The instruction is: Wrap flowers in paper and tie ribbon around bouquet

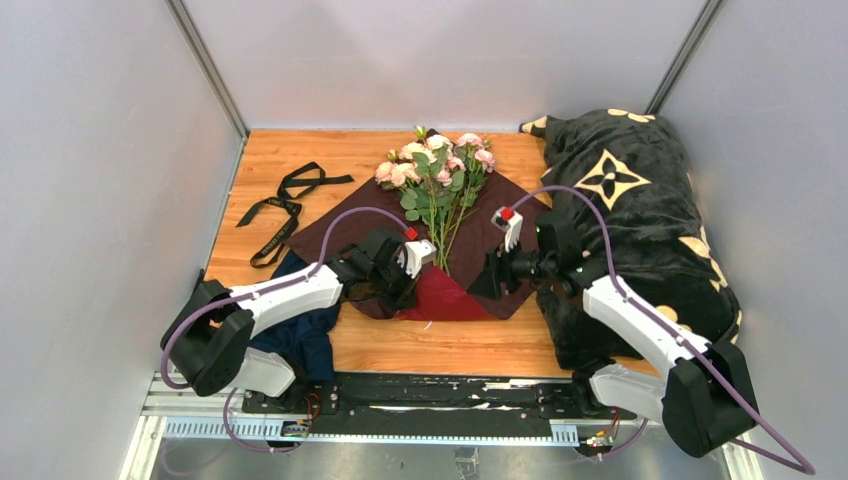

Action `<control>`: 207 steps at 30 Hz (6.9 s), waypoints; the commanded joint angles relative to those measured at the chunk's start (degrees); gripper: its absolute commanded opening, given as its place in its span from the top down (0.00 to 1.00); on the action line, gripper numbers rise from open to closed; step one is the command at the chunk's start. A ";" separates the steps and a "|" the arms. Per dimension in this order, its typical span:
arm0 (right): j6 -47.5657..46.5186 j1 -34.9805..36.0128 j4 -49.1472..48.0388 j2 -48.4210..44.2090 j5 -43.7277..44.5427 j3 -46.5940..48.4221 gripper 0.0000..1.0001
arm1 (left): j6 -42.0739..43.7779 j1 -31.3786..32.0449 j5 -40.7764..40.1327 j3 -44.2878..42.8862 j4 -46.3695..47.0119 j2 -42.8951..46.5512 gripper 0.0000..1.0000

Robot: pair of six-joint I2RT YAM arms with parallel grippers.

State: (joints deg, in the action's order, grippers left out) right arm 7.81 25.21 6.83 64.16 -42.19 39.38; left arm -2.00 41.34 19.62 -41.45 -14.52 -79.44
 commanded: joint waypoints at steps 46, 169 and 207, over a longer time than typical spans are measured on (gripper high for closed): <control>3.38 1.77 -4.99 27.32 -1.75 7.25 1.00 | 34.69 -7.13 -13.06 0.06 -15.57 5.27 0.50; 32.39 7.22 24.28 4.51 42.16 7.56 0.48 | 13.06 -0.91 -5.58 -18.93 -11.54 -25.08 0.88; 52.67 19.74 7.58 8.63 65.23 -5.82 1.00 | 18.71 1.25 -0.51 -28.53 -14.83 -19.45 0.80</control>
State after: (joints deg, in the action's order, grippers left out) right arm 61.41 42.17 10.35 73.19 15.92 32.47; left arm 13.21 40.49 14.37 -66.43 -27.70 -102.28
